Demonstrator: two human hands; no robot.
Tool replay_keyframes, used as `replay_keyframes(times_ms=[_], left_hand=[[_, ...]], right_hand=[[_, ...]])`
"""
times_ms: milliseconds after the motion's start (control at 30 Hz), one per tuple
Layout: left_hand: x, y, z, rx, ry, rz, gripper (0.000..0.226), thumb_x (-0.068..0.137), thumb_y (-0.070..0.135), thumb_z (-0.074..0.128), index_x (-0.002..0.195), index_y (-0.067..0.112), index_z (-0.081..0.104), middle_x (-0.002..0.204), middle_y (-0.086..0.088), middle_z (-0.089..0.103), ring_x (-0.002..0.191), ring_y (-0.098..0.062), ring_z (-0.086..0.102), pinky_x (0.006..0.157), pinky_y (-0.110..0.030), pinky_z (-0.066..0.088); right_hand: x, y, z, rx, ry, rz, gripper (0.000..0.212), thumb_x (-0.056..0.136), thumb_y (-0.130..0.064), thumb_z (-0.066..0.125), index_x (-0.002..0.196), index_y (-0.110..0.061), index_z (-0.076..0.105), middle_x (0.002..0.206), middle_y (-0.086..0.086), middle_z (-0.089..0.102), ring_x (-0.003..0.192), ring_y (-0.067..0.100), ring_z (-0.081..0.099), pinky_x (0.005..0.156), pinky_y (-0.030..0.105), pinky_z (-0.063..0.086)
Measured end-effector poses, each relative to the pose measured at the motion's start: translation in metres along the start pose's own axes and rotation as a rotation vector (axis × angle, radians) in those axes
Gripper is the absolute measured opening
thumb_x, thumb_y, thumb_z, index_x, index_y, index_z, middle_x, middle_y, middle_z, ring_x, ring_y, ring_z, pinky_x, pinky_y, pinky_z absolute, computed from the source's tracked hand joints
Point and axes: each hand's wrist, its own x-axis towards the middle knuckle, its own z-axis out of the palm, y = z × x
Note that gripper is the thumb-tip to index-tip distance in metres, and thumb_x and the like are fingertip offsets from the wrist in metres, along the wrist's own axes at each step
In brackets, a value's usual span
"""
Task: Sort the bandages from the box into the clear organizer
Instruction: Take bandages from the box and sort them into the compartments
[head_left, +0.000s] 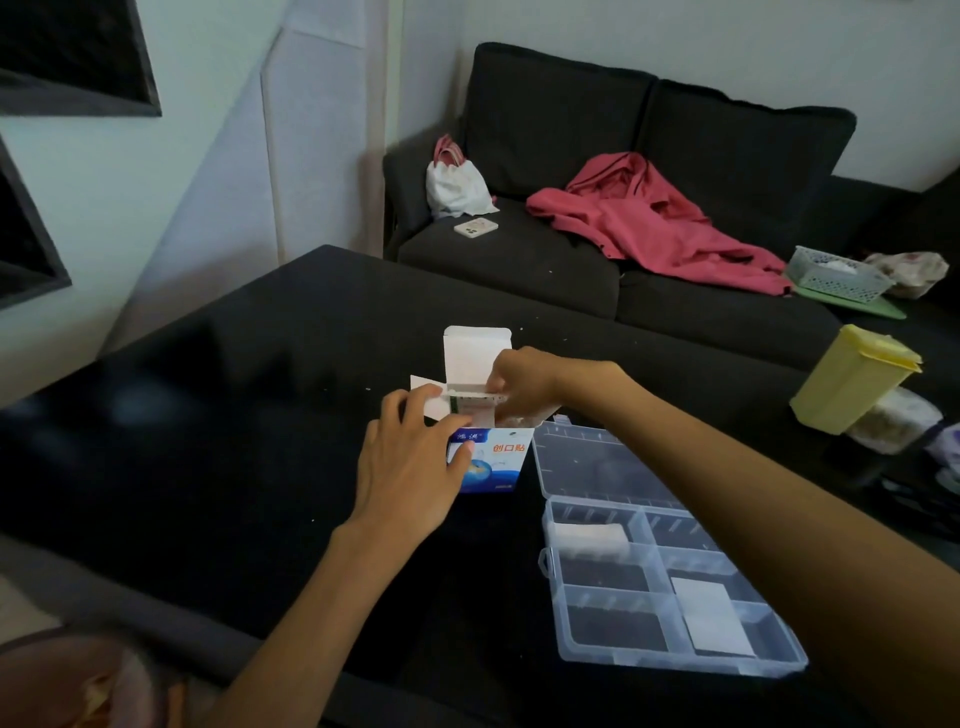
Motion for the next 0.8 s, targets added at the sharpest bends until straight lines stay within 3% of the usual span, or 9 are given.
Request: replay_keyframes(times_ms=[233, 333, 400, 467, 533, 600, 667, 733, 800], left_hand=[[0.0, 0.0, 0.001, 0.007, 0.068, -0.004, 0.041, 0.096, 0.045, 0.041, 0.135, 0.036, 0.045, 0.155, 0.004, 0.014, 0.142, -0.02, 0.006, 0.114, -0.037, 0.016], [-0.001, 0.0, -0.001, 0.005, 0.103, 0.006, 0.039, 0.095, 0.048, 0.042, 0.132, 0.037, 0.049, 0.155, 0.004, 0.014, 0.143, -0.019, 0.004, 0.115, -0.036, 0.01], [-0.002, 0.003, -0.004, -0.051, 0.176, 0.005, 0.038, 0.092, 0.049, 0.046, 0.127, 0.034, 0.054, 0.152, 0.002, 0.025, 0.14, -0.017, 0.013, 0.113, -0.035, 0.016], [-0.006, 0.013, -0.008, -0.206, 0.388, 0.018, 0.03, 0.089, 0.049, 0.05, 0.108, 0.029, 0.062, 0.127, 0.002, 0.05, 0.117, -0.012, 0.04, 0.093, -0.026, 0.036], [-0.015, 0.029, -0.014, -0.422, 0.519, 0.032, 0.033, 0.089, 0.053, 0.043, 0.08, 0.025, 0.057, 0.089, 0.006, 0.06, 0.079, -0.003, 0.052, 0.063, -0.011, 0.036], [-0.025, 0.046, -0.014, -0.685, 0.329, -0.004, 0.049, 0.085, 0.062, 0.034, 0.074, 0.021, 0.059, 0.076, 0.009, 0.062, 0.063, -0.001, 0.055, 0.053, -0.01, 0.038], [-0.03, 0.059, -0.011, -0.872, -0.08, -0.057, 0.06, 0.077, 0.071, 0.03, 0.088, 0.024, 0.066, 0.076, 0.011, 0.061, 0.065, 0.001, 0.054, 0.06, -0.016, 0.042], [-0.032, 0.07, -0.006, -0.976, -0.429, -0.095, 0.067, 0.065, 0.075, 0.034, 0.096, 0.025, 0.065, 0.066, 0.013, 0.053, 0.057, -0.001, 0.045, 0.054, -0.017, 0.035], [-0.033, 0.077, -0.001, -1.032, -0.554, -0.135, 0.065, 0.059, 0.078, 0.044, 0.094, 0.026, 0.063, 0.061, 0.015, 0.051, 0.054, -0.001, 0.041, 0.049, -0.016, 0.032]], right_hand=[[-0.007, 0.018, -0.011, 0.155, 0.029, 0.047, 0.023, 0.096, -0.018, 0.048, 0.113, -0.005, 0.058, 0.116, 0.01, 0.059, 0.099, 0.021, 0.057, 0.077, 0.025, 0.043], [-0.021, 0.023, -0.018, 0.35, 0.034, 0.034, 0.021, 0.098, -0.015, 0.042, 0.112, -0.006, 0.055, 0.109, 0.007, 0.059, 0.091, 0.015, 0.056, 0.07, 0.021, 0.045], [-0.039, 0.027, -0.022, 0.571, 0.015, 0.02, 0.017, 0.099, -0.015, 0.039, 0.106, -0.008, 0.053, 0.097, 0.002, 0.059, 0.081, 0.009, 0.057, 0.069, 0.02, 0.046], [-0.061, 0.031, -0.021, 0.858, -0.024, 0.005, 0.015, 0.1, -0.017, 0.038, 0.102, -0.01, 0.051, 0.087, 0.001, 0.062, 0.07, 0.006, 0.058, 0.065, 0.02, 0.047], [-0.083, 0.038, -0.009, 1.072, -0.044, 0.014, 0.016, 0.099, -0.018, 0.039, 0.103, -0.009, 0.052, 0.083, 0.001, 0.062, 0.065, 0.005, 0.057, 0.06, 0.02, 0.047], [-0.105, 0.044, 0.012, 1.24, -0.08, 0.026, 0.016, 0.098, -0.018, 0.039, 0.104, -0.009, 0.052, 0.085, 0.004, 0.06, 0.066, 0.007, 0.057, 0.058, 0.019, 0.048], [-0.123, 0.047, 0.032, 1.393, -0.154, 0.013, 0.018, 0.097, -0.017, 0.039, 0.107, -0.009, 0.051, 0.084, 0.007, 0.057, 0.064, 0.008, 0.055, 0.056, 0.018, 0.047], [-0.135, 0.051, 0.05, 1.417, -0.218, 0.008, 0.019, 0.097, -0.018, 0.037, 0.107, -0.008, 0.05, 0.08, 0.006, 0.055, 0.061, 0.007, 0.052, 0.054, 0.017, 0.044], [-0.141, 0.054, 0.065, 1.345, -0.279, 0.015, 0.018, 0.098, -0.019, 0.036, 0.105, -0.007, 0.047, 0.075, 0.003, 0.054, 0.059, 0.005, 0.05, 0.054, 0.017, 0.042]])
